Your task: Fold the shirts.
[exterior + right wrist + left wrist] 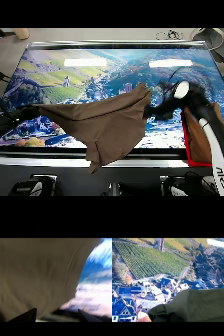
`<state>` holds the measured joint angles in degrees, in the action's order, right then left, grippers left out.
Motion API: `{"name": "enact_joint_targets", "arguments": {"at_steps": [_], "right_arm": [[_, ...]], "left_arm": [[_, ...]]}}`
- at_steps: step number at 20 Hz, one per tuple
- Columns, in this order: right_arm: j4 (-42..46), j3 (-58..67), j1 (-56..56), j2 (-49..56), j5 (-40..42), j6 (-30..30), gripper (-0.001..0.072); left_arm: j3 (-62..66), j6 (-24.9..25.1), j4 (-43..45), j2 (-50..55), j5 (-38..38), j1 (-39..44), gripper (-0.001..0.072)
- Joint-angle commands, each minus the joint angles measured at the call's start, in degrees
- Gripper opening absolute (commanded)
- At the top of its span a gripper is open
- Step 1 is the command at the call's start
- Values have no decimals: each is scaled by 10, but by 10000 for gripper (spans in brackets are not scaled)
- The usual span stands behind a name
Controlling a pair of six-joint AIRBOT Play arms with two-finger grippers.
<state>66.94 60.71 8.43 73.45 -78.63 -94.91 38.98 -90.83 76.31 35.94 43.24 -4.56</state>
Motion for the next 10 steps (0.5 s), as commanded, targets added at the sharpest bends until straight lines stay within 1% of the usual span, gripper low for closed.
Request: {"name": "enact_joint_targets", "arguments": {"at_steps": [1, 3, 4, 6, 9, 10], "right_arm": [[-129, -187, 54, -41, 28, 33, 534], [-133, -253, 96, -45, 120, -8, 534], [-148, -271, 109, -42, 161, -15, 534], [-188, -277, 126, -31, 213, -14, 534], [-214, -277, 141, -2, 271, -14, 527], [-224, -277, 140, 3, 307, -10, 399]], "left_arm": [[-1, 9, -3, -4, 26, 0, 24], [-1, 9, -3, -10, 40, 0, 24], [-1, 9, -3, -14, 46, 0, 24], [-1, 9, -3, -20, 57, 0, 23], [-1, 9, -3, -29, 63, 0, 24], [0, 9, -3, -31, 63, 0, 24]]}}
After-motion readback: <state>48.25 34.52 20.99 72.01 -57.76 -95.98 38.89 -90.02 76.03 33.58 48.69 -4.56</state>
